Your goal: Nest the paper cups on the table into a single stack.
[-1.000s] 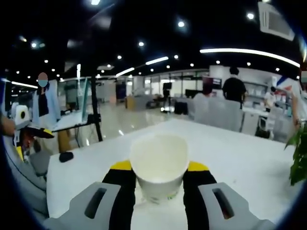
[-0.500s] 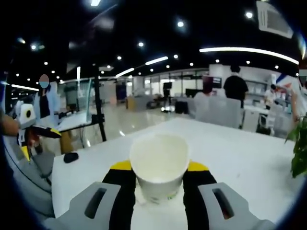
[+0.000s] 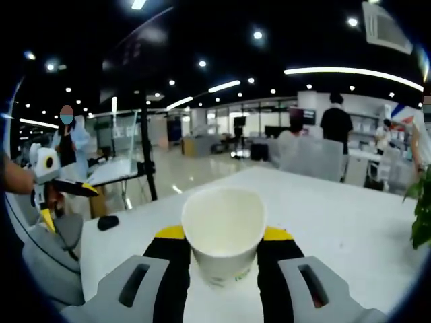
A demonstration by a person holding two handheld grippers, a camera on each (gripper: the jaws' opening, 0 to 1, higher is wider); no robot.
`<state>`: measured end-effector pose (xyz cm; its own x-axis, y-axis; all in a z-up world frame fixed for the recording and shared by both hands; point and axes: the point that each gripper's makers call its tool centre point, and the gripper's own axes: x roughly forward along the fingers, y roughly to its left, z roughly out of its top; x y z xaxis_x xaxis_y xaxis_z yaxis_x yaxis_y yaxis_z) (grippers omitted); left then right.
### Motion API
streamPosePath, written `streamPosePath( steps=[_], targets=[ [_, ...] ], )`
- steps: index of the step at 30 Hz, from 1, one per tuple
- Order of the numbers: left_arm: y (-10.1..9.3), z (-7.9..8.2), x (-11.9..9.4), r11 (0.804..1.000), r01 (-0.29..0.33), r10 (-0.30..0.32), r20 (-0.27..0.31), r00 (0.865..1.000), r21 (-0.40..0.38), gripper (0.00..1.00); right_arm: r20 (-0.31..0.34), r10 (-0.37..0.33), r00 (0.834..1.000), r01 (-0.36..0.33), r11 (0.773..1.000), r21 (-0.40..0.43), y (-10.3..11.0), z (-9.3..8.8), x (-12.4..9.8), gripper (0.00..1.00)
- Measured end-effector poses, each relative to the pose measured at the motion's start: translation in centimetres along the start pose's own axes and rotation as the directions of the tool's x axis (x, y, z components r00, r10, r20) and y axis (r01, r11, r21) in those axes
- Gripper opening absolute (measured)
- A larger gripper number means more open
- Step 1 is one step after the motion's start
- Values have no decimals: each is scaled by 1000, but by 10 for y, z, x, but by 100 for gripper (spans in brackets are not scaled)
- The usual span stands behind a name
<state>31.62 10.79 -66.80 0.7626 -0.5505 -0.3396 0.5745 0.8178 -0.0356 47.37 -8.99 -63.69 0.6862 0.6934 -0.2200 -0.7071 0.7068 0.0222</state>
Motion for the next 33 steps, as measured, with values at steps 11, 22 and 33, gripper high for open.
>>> streamPosePath(
  steps=[11,22,33],
  targets=[
    [-6,-8,4,1000,8,-8,-12,1000,-5,98,-4,48,999,-48,999,-15,24,2,-7,35],
    [-3,-4,7,1000,9,-9,-11,1000,8,98,1,84,996,-84,996,-40,47,5,-17,35],
    [-2,-4,9,1000,13,-13,-18,1000,15,97,13,111,994,-110,993,-50,60,11,-29,35]
  ],
)
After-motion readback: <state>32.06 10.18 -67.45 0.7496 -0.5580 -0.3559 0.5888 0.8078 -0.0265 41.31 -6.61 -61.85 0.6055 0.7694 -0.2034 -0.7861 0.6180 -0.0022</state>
